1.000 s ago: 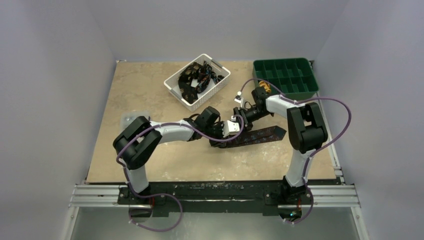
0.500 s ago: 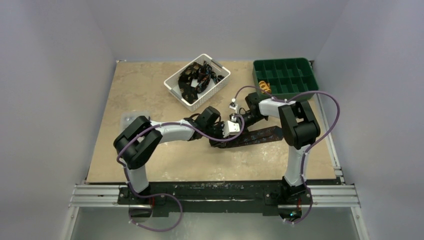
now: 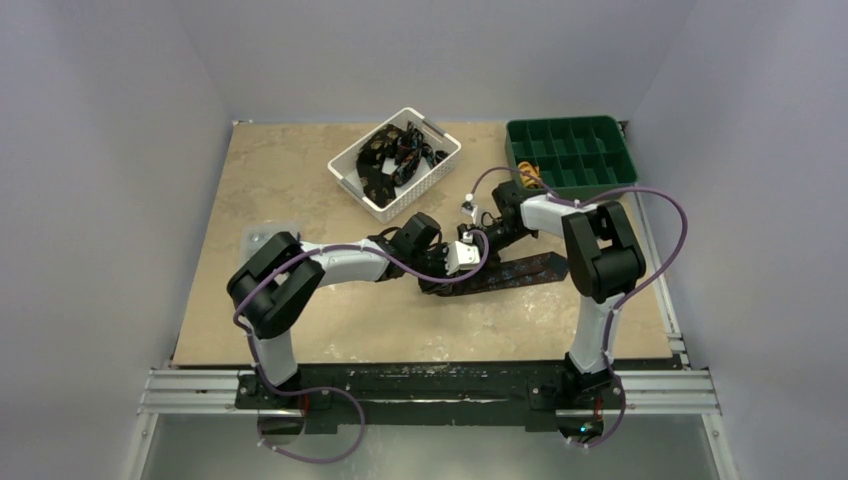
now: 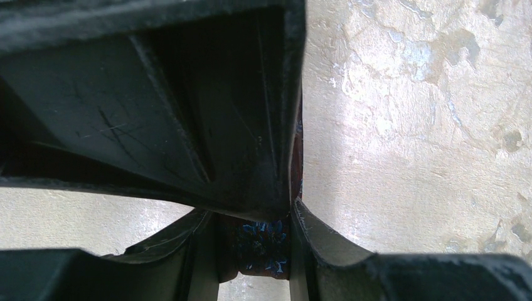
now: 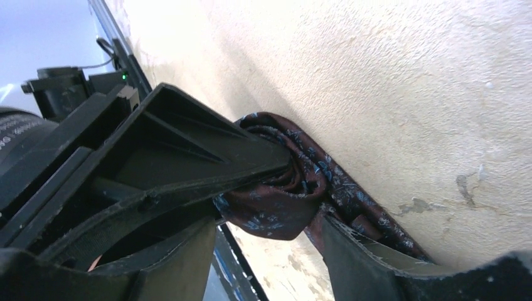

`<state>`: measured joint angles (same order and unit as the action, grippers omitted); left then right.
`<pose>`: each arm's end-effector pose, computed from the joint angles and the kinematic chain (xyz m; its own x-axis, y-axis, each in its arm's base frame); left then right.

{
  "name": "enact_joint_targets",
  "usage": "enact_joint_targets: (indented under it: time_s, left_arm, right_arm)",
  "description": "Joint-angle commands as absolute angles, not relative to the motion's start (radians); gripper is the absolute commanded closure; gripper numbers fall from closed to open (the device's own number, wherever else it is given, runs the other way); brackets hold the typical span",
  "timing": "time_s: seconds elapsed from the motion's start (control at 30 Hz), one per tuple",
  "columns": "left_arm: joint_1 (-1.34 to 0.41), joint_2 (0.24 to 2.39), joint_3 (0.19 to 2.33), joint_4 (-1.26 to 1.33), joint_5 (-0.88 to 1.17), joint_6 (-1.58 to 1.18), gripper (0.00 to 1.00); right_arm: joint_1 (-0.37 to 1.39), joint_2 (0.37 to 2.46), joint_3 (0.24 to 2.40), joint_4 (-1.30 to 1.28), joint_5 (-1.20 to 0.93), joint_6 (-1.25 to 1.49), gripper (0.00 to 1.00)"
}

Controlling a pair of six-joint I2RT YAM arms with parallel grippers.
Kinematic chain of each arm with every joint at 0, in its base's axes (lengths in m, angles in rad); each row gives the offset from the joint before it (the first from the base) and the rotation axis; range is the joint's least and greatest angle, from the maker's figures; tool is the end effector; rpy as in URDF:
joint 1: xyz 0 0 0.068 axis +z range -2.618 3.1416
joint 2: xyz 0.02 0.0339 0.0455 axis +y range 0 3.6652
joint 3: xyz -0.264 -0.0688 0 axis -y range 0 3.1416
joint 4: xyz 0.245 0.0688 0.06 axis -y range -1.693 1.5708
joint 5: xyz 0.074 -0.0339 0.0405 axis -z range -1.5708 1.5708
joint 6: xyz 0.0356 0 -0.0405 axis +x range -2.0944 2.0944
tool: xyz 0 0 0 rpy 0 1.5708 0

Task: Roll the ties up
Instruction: Roll the tie at the center of the board.

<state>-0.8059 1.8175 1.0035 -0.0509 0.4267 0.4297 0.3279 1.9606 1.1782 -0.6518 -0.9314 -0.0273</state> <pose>0.2424 -0.2738 0.1516 -0.1280 0.6811 -0.7210 0.9856 0.1682 -0.0161 0.3215 0.1396 0.1332 -0.9295 -0.3334 -0.1578 -0.3211 0.5208 0.7910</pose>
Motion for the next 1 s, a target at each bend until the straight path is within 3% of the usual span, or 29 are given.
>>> enact_joint_targets:
  time_s: [0.0, 0.13, 0.3, 0.37, 0.43, 0.63, 0.73, 0.97]
  left_arm:
    - [-0.800, 1.858, 0.965, -0.142, 0.347, 0.449, 0.72]
    - [-0.801, 1.861, 0.965, -0.140, 0.348, 0.447, 0.71]
    - [-0.801, 1.867, 0.974, -0.141, 0.350, 0.439, 0.71]
    - [-0.800, 1.868, 0.978, -0.144, 0.351, 0.430, 0.71]
    - [-0.800, 1.865, 0.981, -0.144, 0.352, 0.425, 0.69]
    - [-0.778, 1.812, 0.949, -0.053, 0.394, 0.364, 0.52]
    - [-0.764, 1.752, 0.880, 0.097, 0.464, 0.312, 0.33]
    - [-0.753, 1.682, 0.783, 0.363, 0.476, 0.155, 0.27]
  right_arm:
    - [0.336, 1.931, 1.206, -0.604, -0.917, 0.034, 0.41]
    - [0.353, 1.948, 1.209, -0.582, -0.927, 0.051, 0.54]
    - [0.353, 1.977, 1.203, -0.594, -0.912, 0.012, 0.53]
    - [0.353, 1.986, 1.196, -0.595, -0.909, 0.006, 0.69]
    - [0.352, 1.993, 1.189, -0.597, -0.895, -0.037, 1.00]
    - [0.334, 2.020, 1.167, -0.613, -0.854, -0.123, 1.00]
    - [0.312, 2.048, 1.174, -0.626, -0.832, -0.177, 1.00]
    - [0.281, 2.064, 1.183, -0.650, -0.766, -0.231, 1.00]
